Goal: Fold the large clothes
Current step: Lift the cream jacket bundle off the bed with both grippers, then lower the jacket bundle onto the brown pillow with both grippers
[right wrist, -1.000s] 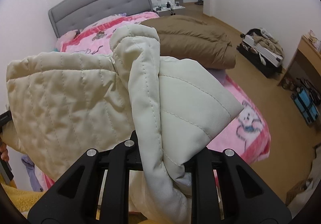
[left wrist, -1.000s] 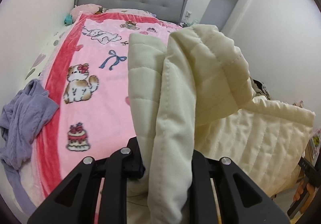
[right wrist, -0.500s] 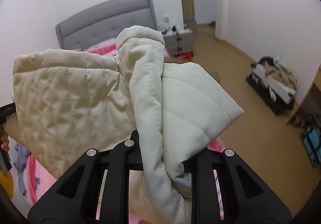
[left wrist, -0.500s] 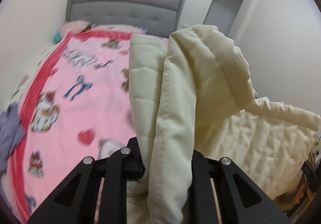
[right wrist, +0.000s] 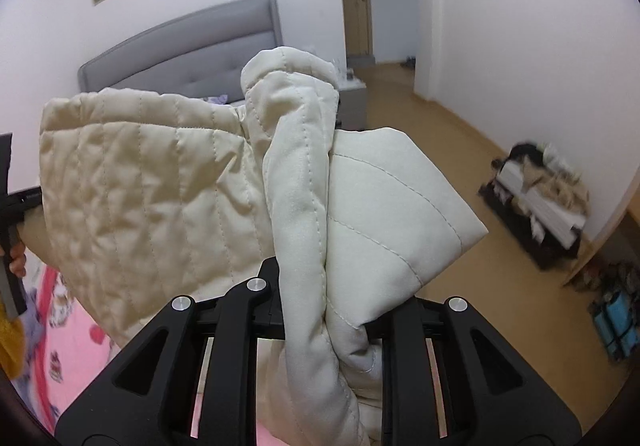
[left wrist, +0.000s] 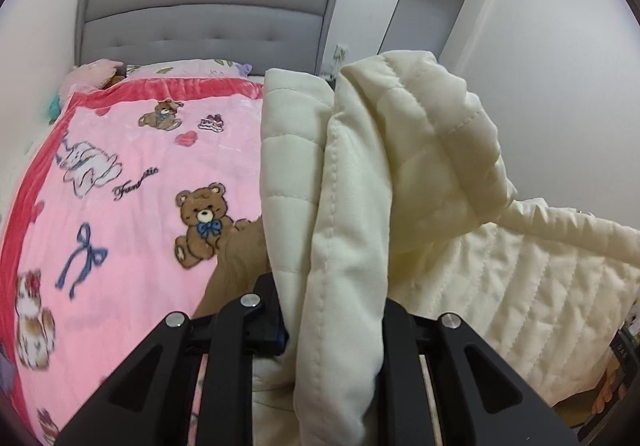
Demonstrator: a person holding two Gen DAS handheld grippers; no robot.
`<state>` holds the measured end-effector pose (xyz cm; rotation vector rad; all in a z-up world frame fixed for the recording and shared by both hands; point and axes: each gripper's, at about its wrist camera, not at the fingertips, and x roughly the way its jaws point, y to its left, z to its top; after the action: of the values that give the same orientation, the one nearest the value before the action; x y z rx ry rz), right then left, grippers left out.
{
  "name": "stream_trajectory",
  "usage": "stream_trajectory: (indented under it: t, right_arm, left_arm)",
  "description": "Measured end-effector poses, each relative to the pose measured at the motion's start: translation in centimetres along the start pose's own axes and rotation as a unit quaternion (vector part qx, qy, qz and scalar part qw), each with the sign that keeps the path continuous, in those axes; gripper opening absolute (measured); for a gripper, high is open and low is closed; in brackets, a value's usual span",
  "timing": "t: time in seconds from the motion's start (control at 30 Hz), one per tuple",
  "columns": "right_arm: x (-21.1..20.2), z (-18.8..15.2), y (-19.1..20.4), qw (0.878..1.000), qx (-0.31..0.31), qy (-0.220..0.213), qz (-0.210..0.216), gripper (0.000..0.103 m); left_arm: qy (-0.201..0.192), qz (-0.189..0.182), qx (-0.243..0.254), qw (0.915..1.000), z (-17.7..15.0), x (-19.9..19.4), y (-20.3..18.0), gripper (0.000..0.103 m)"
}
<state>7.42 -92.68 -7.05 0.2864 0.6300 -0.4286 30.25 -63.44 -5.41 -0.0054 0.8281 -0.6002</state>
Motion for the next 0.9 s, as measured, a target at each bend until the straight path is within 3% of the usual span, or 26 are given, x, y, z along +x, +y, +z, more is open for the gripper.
stream_trajectory:
  t: [0.17, 0.27, 0.33, 0.4, 0.47, 0.53, 0.6, 0.63, 0.7, 0.77, 0.83, 0.9]
  right_arm:
    - [7.3, 1.0, -1.3, 0.998, 0.032, 0.045, -0.014, 0.02]
    - [11.0, 0.1, -2.1, 0.994, 0.031, 0.093, -0.05, 0.023]
    - [12.2, -1.1, -3.3, 0.991, 0.054, 0.112, -0.049, 0.027]
    - [13.2, -2.1, -4.6, 0.985, 0.089, 0.142, -0.043, 0.032]
    - [14.5, -3.5, -6.7, 0.975, 0.144, 0.169, -0.029, 0.043]
    - [15.2, -4.1, -8.1, 0.972, 0.165, 0.167, -0.01, 0.045]
    - [15.4, -3.8, -8.4, 0.975, 0.155, 0.161, -0.01, 0.057]
    - [15.1, -3.2, -8.3, 0.978, 0.136, 0.157, -0.035, 0.069]
    - [14.0, -2.8, -8.0, 0.98, 0.12, 0.145, -0.065, 0.073]
    - [13.2, -2.3, -8.6, 0.981, 0.12, 0.14, -0.062, 0.074]
    - [11.6, -1.3, -8.9, 0.984, 0.112, 0.118, -0.074, 0.083]
    - [10.2, -0.8, -8.8, 0.988, 0.104, 0.095, -0.066, 0.083]
  left_arm:
    - [0.041, 0.021, 0.026, 0.9986, 1.2, 6.4, -0.1, 0.018]
    - [0.065, 0.031, 0.047, 0.9963, 0.5, 9.1, 0.3, 0.019]
    - [0.075, 0.035, 0.057, 0.995, 0.2, 10.1, 0.6, 0.022]
    - [0.091, 0.052, 0.063, 0.9925, -0.3, 11.4, 1.5, 0.03]
    - [0.105, 0.075, 0.084, 0.9881, -0.7, 12.8, 2.3, 0.05]
    - [0.106, 0.102, 0.113, 0.9826, -0.6, 13.5, 3.2, 0.068]
    - [0.101, 0.094, 0.118, 0.9834, 0.3, 13.2, 4.1, 0.075]
    - [0.102, 0.085, 0.114, 0.9845, 1.0, 12.9, 4.6, 0.079]
    - [0.115, 0.067, 0.108, 0.9853, 2.1, 12.6, 5.4, 0.082]
    - [0.117, 0.066, 0.107, 0.9851, 3.2, 12.3, 5.9, 0.085]
    - [0.107, 0.058, 0.111, 0.9864, 3.9, 11.3, 6.2, 0.085]
    - [0.088, 0.031, 0.111, 0.9894, 4.4, 9.7, 6.5, 0.085]
